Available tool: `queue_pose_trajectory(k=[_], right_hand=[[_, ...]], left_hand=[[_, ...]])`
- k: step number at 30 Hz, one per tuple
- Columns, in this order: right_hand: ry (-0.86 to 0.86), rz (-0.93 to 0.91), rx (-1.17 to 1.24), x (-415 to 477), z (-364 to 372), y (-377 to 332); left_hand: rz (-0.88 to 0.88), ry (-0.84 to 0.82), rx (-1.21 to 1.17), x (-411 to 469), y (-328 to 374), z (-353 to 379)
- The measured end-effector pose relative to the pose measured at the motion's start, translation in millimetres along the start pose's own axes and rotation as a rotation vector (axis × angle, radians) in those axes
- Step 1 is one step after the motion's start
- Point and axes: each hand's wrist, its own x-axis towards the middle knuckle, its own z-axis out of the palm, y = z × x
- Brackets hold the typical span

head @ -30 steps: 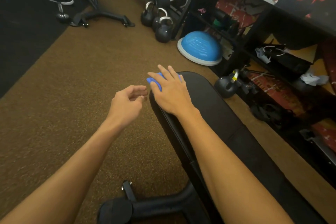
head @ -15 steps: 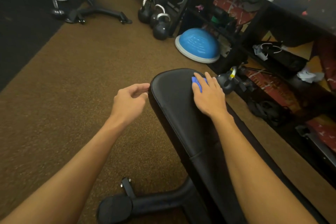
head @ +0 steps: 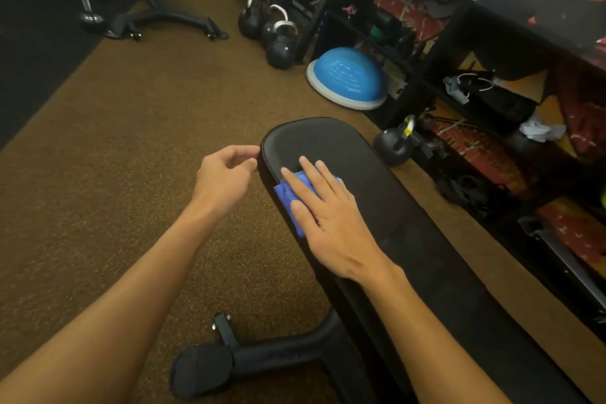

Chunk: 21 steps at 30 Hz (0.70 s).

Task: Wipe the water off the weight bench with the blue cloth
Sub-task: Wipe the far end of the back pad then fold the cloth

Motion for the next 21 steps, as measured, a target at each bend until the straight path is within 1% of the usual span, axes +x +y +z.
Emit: queue_pose_trajectory(k=[1, 3, 4, 6, 9, 11, 13, 15, 17, 19, 21], right_hand=[[0.004, 0.017, 0.092, -6.5, -3.6, 2.2], [0.055, 0.11, 0.263, -18.1, -9.7, 9.5], [0.095, 0.172, 0.29, -23.1, -11.4, 12.7], [0.19, 0.248, 0.243, -32.4, -10.2, 15.4], [0.317, 0.219, 0.214, -43.6, 0.9, 10.5], [0.347, 0.18, 0.225, -49.2, 9.3, 4.1], [0.354, 0.158, 0.254, -54.0, 13.4, 0.5], [0.368, 0.14, 0.299, -59.6, 11.8, 2.5], [0.4, 0.143, 0.309, -66.7, 7.6, 6.9], [0.428, 0.166, 0.272, -73.7, 6.2, 8.4], [0.428, 0.176, 0.264, -77.0, 7.1, 7.7]], left_hand=[[-0.004, 0.0, -0.003, -3.6, 0.1, 1.3], [-0.007, -0.004, -0.019, -15.6, -0.4, 4.2], [-0.004, -0.008, -0.021, -23.1, -0.4, 5.8], [-0.001, -0.033, -0.02, -39.7, 1.5, 10.1], [-0.026, -0.111, -0.057, -60.4, 2.5, 16.4], [-0.07, -0.176, -0.059, -71.8, 2.0, 18.4], [-0.103, -0.192, -0.063, -80.0, -0.9, 20.2], [-0.128, -0.152, -0.116, -84.2, -5.6, 21.5], [-0.158, -0.062, -0.16, -86.7, -13.2, 25.1], [-0.176, 0.066, -0.096, -89.8, -22.4, 32.1], [-0.174, 0.159, -0.027, -100.4, -28.8, 40.7]])
